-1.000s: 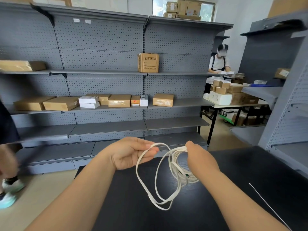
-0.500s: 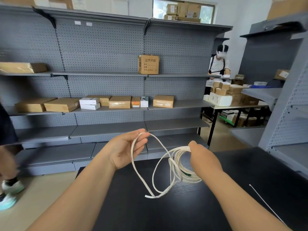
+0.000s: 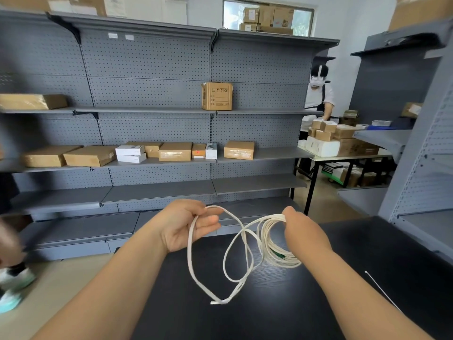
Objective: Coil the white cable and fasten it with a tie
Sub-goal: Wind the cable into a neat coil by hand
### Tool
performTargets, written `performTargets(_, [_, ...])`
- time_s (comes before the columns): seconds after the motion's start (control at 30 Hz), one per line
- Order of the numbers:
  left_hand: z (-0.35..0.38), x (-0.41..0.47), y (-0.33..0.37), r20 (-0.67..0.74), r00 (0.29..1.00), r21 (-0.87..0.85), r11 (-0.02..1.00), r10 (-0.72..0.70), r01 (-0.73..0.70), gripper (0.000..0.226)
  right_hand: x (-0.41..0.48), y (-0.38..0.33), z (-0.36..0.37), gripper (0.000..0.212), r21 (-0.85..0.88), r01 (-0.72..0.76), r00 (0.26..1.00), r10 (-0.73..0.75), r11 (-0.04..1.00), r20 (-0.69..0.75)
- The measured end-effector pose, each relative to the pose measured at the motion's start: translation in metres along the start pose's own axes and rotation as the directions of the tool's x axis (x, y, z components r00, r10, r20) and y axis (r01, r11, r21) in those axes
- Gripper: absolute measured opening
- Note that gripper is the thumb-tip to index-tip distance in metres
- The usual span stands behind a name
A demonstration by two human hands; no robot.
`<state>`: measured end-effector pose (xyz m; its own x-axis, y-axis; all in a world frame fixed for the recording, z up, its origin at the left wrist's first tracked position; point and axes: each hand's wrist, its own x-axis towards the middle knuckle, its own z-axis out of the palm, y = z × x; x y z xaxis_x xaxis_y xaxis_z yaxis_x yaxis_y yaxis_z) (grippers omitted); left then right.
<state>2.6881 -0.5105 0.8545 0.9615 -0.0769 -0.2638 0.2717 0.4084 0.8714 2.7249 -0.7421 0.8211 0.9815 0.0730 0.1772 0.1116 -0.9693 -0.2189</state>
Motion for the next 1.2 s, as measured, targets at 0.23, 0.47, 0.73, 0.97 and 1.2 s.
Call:
performTargets(0.23, [-0.003, 0.002, -0.004, 0.08, 0.99, 0.181, 0.978, -0.118, 0.102, 0.041, 0.0, 0.0, 0.003, 0.022, -0.002, 0.016, 1.0, -0.016, 1.0, 0.007])
performTargets(0.47, [-0.003, 0.009, -0.01, -0.072, 0.996, 0.057, 0.997, -0.052, 0.057, 0.021, -0.001, -0.008, 0.008, 0.019, -0.006, 0.029, 0.999, -0.028, 1.0, 0.034])
performTargets(0.73, [-0.007, 0.002, -0.011, 0.141, 0.984, 0.154, 0.984, -0.109, 0.087, 0.027, 0.0, -0.01, 0.012, 0.019, 0.01, 0.015, 0.999, -0.015, 1.0, 0.039])
performTargets(0.97, [-0.01, 0.001, -0.008, 0.277, 0.95, 0.079, 0.988, -0.147, 0.13, 0.038, 0.002, -0.007, 0.015, 0.021, 0.006, 0.023, 0.999, -0.023, 1.0, 0.03])
performTargets(1.2, [-0.013, 0.009, -0.013, 0.047, 0.979, 0.013, 0.98, -0.198, 0.198, 0.034, 0.0, -0.005, 0.015, 0.019, 0.007, 0.022, 0.999, -0.022, 1.0, 0.027])
